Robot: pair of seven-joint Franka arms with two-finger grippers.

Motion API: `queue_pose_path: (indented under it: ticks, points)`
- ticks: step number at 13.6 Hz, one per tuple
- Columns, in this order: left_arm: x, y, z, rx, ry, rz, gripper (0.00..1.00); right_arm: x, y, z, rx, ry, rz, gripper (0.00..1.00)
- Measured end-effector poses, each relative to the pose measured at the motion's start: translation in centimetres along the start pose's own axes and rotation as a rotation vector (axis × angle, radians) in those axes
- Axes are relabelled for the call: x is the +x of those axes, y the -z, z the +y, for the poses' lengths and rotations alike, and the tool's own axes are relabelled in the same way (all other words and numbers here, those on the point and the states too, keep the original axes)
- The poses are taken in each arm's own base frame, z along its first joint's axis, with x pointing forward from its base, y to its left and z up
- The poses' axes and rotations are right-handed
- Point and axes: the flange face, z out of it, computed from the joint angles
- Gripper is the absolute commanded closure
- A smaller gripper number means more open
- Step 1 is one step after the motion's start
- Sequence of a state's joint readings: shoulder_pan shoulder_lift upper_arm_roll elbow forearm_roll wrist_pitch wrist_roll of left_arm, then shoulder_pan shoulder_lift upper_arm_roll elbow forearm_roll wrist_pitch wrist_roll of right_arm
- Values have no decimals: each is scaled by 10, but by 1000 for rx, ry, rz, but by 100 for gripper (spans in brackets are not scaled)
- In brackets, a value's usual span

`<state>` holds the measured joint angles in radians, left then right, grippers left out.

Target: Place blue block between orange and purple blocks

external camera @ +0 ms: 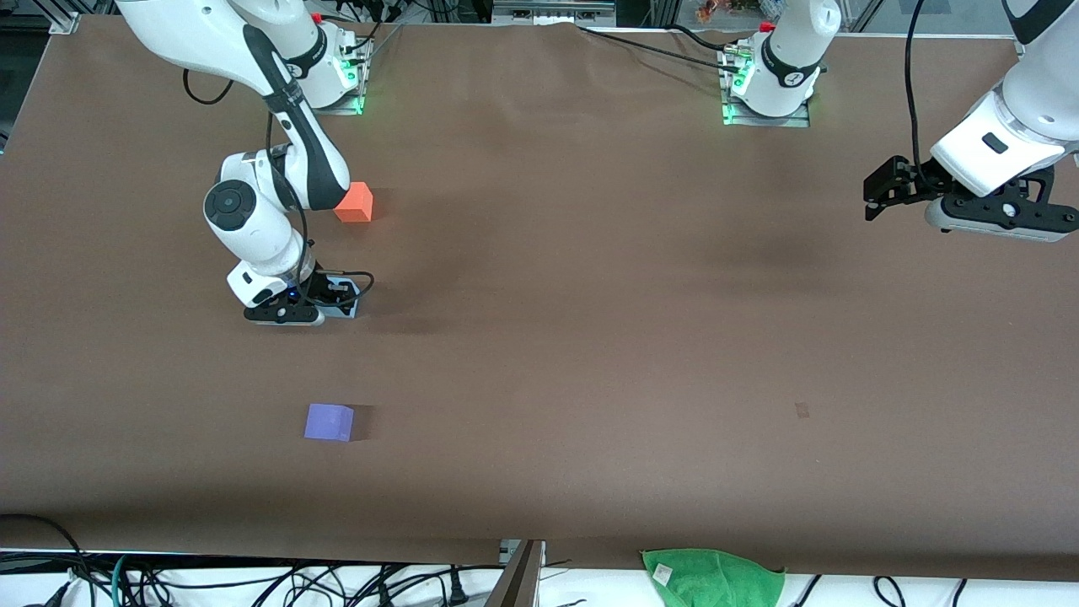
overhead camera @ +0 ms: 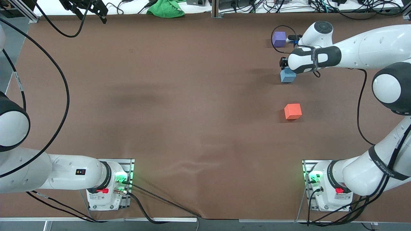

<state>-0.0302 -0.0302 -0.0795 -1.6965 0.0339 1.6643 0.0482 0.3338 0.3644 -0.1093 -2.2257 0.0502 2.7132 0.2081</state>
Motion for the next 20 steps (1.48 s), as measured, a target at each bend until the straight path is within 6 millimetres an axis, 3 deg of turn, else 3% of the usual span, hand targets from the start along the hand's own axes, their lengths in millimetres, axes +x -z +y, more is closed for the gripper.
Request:
queue_pose_path:
  ticks: [4, 8, 11, 14, 17, 20]
  points:
    - [0, 0, 0, 0, -1, 0, 0, 15, 24, -3, 11, 64, 36, 1]
    - [0, 0, 0, 0, 0, -1, 0, 51, 65, -1, 1, 121, -20, 1]
    - [1, -1, 0, 0, 0, -1, 0, 82, 113, 10, -12, 173, -92, 1]
    - [7, -1, -2, -2, 2, -2, 0, 104, 175, 25, -19, 193, -178, 1]
    - [9, -2, -2, -3, 2, -6, 0, 113, 232, 31, -50, 212, -233, 1]
    - [10, -1, -3, -3, 3, -7, 0, 115, 271, 31, -60, 211, -265, 1]
